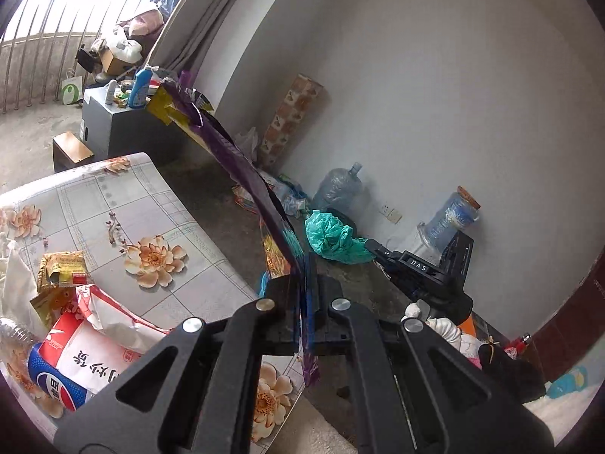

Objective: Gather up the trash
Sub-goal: 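Lift the purple noodle bag with the left gripper and carry it over the blue wastebasket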

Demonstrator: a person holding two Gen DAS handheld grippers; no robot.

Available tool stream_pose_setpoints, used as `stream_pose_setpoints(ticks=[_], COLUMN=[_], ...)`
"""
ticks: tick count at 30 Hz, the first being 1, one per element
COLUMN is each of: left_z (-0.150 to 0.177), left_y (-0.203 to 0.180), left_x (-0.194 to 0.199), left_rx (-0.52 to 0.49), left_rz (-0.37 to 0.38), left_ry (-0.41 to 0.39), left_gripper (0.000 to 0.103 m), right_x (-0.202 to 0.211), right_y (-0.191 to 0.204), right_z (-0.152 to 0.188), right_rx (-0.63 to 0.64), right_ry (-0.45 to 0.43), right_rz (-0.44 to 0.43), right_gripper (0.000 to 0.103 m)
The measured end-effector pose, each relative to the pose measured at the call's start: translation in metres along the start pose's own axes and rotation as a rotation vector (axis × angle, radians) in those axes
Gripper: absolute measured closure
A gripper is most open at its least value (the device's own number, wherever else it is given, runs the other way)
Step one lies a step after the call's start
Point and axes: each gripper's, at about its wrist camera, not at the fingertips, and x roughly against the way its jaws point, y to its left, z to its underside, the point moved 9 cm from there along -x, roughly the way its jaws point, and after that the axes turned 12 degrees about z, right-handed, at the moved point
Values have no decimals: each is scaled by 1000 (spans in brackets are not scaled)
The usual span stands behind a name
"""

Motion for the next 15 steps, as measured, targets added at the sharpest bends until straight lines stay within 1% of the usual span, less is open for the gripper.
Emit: stream_pose_setpoints(ticks=[4,6,9,11,13,15], left_z=[-2,5,19,29,39,47], left_y=[-10,-14,-14,-11,-8,-3], left_x=[-96,-147,-216,-259,-301,-337], left_rx=[-24,-34,-48,-78,-102,-103], left_rz=[-3,-8,-26,-58,-68,-76], left_ry=[188,284,407,471,531,572], left_gripper=[103,103,103,103,103,103], right_x=[7,4,-8,-20,-37,-56], right_y=[-56,-84,-119,-147,-169,-192], right_z=[-18,-22,-25,-26,-25,-23], right_rx=[-49,-77,-112,-125,-145,-169], right_ry=[-58,-72,-72,-67,-51,-31], right_rz=[106,161,234,290,332,366], right_gripper=[90,90,89,89,89,89])
